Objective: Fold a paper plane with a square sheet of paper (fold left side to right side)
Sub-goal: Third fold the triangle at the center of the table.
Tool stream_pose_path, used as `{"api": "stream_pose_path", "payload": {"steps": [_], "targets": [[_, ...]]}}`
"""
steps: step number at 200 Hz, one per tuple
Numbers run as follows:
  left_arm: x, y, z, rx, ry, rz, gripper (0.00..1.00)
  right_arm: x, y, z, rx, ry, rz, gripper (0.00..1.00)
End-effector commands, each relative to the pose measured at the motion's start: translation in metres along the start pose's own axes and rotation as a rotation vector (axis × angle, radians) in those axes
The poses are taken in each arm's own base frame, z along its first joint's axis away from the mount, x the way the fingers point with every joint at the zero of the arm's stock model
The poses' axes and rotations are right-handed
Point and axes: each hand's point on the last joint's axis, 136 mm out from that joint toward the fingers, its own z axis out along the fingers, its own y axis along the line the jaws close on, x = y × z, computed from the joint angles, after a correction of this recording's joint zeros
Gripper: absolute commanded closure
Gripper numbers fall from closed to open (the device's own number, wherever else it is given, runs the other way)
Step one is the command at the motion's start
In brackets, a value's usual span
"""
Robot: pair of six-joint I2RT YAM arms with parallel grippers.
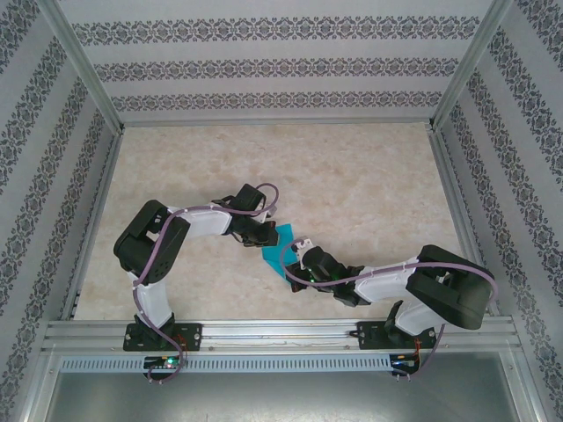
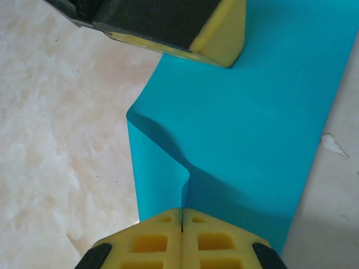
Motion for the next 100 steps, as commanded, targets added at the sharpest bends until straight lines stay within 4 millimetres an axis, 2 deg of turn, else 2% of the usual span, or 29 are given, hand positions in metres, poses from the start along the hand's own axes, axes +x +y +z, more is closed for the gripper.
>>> {"api": "stream_pose_path", "payload": {"steps": [1, 100], "targets": [[0.026, 0.029, 0.016, -0.119, 0.088, -0.022, 1.0, -0.019, 0.006, 0.0, 0.0, -0.035, -0.005, 1.0], [0.025, 0.028, 0.016, -0.121, 0.088, -0.014, 1.0, -0.022, -0.007, -0.001, 0.048, -0.024, -0.01, 1.0]]}}
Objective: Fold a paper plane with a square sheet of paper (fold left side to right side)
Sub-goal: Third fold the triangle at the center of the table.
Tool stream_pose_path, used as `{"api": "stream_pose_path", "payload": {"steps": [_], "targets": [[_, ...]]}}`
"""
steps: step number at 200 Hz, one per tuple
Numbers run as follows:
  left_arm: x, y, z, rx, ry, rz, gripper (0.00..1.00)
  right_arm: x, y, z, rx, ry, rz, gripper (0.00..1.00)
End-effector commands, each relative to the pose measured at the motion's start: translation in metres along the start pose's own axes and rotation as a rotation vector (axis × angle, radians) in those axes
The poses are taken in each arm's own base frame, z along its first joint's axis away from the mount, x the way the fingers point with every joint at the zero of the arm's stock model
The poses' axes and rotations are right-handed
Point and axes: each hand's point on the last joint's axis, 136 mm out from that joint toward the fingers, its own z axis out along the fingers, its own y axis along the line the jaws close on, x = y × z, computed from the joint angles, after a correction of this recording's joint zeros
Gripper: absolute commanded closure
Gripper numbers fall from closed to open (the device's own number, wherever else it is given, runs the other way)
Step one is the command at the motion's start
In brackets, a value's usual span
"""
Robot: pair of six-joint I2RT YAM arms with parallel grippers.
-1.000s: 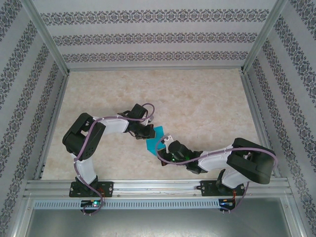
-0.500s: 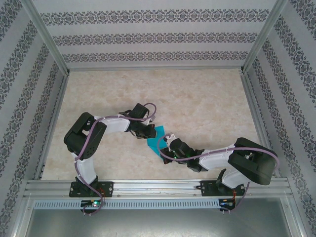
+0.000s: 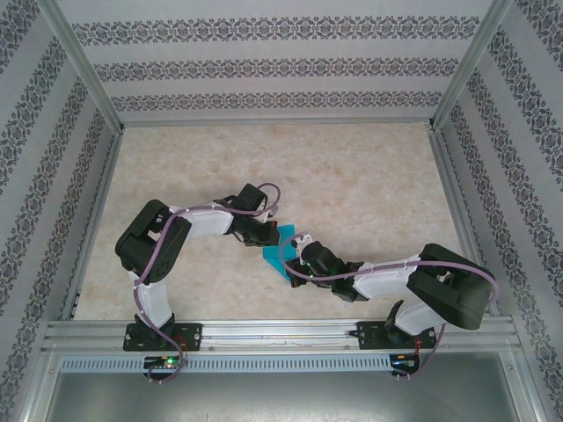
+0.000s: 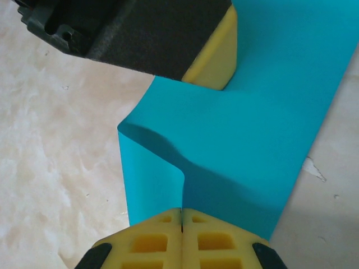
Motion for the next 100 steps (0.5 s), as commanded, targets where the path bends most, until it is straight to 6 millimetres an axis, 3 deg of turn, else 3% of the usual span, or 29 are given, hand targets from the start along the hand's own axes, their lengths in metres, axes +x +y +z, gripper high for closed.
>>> {"api": "stream_pose_path", "payload": {"steps": [1, 100], "targets": [[0.0268, 0.0303, 0.0143, -0.119, 0.09, -0.021, 1.0, -0.0126, -0.0024, -0.0024, 0.022, -0.025, -0.008, 1.0], [0.0266, 0.0291, 0.0149, -0.119, 0.091, -0.018, 1.0, -0.0175, -0.0071, 0.0011, 0.048, -0.009, -0.016, 1.0]]}}
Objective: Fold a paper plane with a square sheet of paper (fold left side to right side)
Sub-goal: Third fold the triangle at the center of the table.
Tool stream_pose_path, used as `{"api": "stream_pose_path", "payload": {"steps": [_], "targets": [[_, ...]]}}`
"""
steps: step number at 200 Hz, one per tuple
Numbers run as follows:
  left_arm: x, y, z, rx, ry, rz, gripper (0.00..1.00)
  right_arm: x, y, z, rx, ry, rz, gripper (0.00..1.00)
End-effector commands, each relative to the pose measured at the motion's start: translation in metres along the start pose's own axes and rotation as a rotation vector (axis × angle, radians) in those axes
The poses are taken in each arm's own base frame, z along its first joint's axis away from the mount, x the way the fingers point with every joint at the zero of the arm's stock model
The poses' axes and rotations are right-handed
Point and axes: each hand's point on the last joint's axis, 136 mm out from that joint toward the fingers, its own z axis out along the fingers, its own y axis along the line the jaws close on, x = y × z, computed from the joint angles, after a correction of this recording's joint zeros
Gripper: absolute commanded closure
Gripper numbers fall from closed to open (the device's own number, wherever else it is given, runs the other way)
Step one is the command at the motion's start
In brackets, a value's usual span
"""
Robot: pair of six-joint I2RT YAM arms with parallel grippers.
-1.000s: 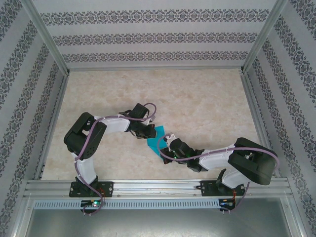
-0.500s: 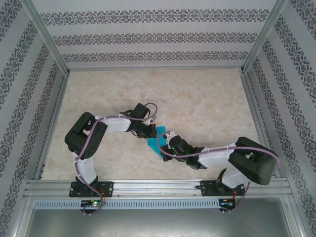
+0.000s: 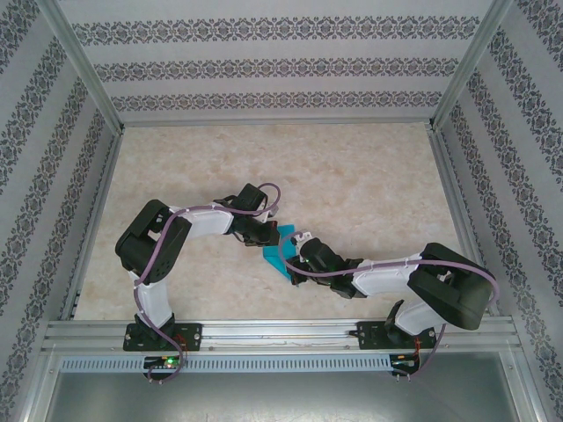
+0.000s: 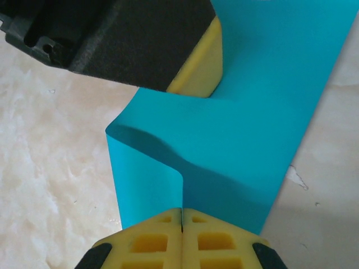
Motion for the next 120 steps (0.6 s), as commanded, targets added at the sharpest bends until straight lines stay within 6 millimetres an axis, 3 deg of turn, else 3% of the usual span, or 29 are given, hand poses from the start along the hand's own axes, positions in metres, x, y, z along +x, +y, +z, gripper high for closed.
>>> {"api": "stream_pose_path", "payload": {"steps": [1, 120], "targets": [[0.0266, 0.0294, 0.015, -0.118, 0.09, -0.019, 1.0, -0.0102, -0.0012, 0.0001, 0.016, -0.017, -0.012, 1.0], [0.0261, 0.0295, 0.0151, -0.121, 0.085, -0.018, 1.0, -0.0103, -0.0083, 0.0014, 0.039, -0.004, -0.004, 1.0]]}}
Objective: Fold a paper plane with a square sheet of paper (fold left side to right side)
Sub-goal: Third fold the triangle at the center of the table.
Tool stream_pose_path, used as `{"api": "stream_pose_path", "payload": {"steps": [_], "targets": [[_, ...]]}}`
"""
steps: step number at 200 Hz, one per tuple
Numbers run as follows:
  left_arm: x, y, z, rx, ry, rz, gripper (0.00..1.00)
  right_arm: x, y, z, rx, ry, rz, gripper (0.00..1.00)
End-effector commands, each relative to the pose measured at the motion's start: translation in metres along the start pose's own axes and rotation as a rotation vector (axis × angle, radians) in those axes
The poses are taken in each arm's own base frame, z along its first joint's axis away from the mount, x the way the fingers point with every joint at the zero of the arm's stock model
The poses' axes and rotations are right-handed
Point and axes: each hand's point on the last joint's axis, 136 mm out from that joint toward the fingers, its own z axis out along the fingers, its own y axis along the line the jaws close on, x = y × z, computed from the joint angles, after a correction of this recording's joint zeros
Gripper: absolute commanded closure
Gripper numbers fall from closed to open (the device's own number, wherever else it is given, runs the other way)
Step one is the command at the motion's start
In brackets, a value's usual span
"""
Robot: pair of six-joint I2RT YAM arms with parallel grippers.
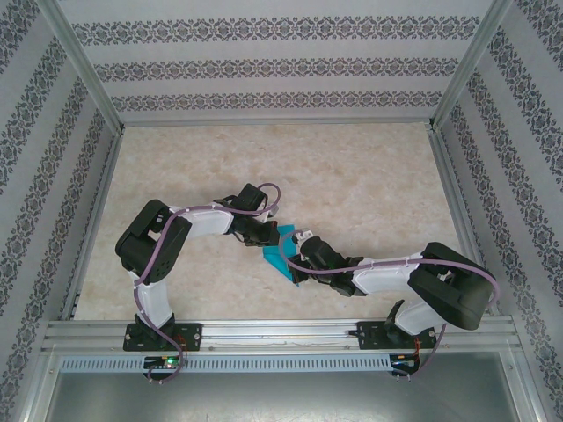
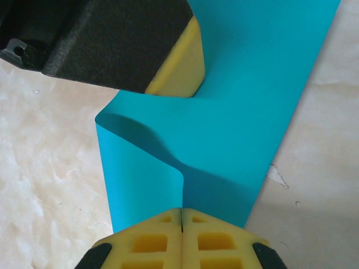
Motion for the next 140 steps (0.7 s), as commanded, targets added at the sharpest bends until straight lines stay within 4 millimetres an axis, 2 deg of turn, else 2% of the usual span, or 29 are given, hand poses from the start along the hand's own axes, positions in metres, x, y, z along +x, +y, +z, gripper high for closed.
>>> {"api": "stream_pose_path", "payload": {"steps": [1, 140], "targets": [[0.0265, 0.0294, 0.0151, -0.12, 0.086, -0.021, 1.0, -0.0109, -0.0017, 0.0012, 0.014, -0.021, -0.007, 1.0], [0.0262, 0.0281, 0.0164, -0.122, 0.087, -0.018, 1.0, -0.0061, -0.0042, 0.008, 0.017, 0.008, 0.001, 1.0]]}}
